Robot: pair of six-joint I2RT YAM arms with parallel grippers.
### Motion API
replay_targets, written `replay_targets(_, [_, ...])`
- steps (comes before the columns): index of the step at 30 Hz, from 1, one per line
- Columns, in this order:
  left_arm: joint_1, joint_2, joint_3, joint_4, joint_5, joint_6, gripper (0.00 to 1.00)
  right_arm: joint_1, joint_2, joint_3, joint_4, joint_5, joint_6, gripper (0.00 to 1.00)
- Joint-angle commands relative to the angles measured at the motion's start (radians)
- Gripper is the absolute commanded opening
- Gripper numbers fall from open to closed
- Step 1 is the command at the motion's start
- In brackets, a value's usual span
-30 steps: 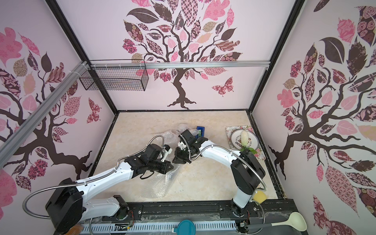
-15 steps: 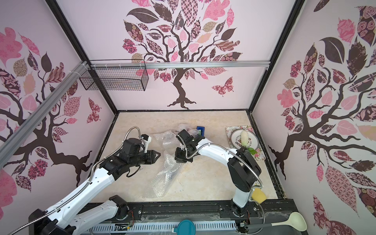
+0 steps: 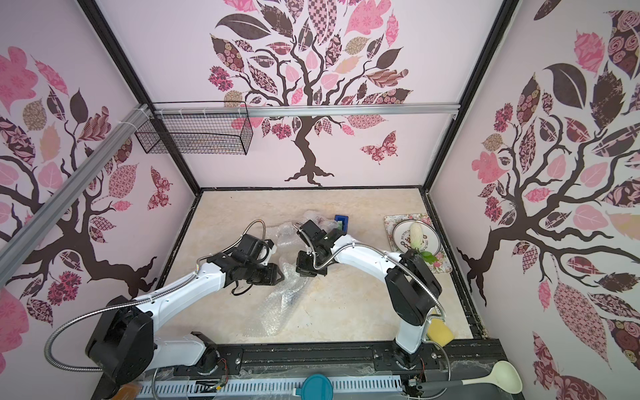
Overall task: Wrap mugs in bubble wrap
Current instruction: Wrap the mug in bubble wrap.
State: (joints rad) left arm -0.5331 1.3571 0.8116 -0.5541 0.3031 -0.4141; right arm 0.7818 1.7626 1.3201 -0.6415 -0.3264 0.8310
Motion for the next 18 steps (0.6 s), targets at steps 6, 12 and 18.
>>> replay_targets(6, [-0.033,0.112,0.028,0.021,0.002,0.043,0.39,-0.053,-0.141,0.053,-0.050,0.013,0.036,0.61])
replay_targets(12, [-0.052,0.168,0.040,0.043,0.001,0.091,0.39,-0.271,-0.254,-0.032,-0.054,-0.002,-0.092,0.70])
replay_targets(18, [-0.124,0.219,0.056,0.069,0.031,0.159,0.37,-0.352,-0.173,-0.118,0.064,-0.079,-0.261,0.71])
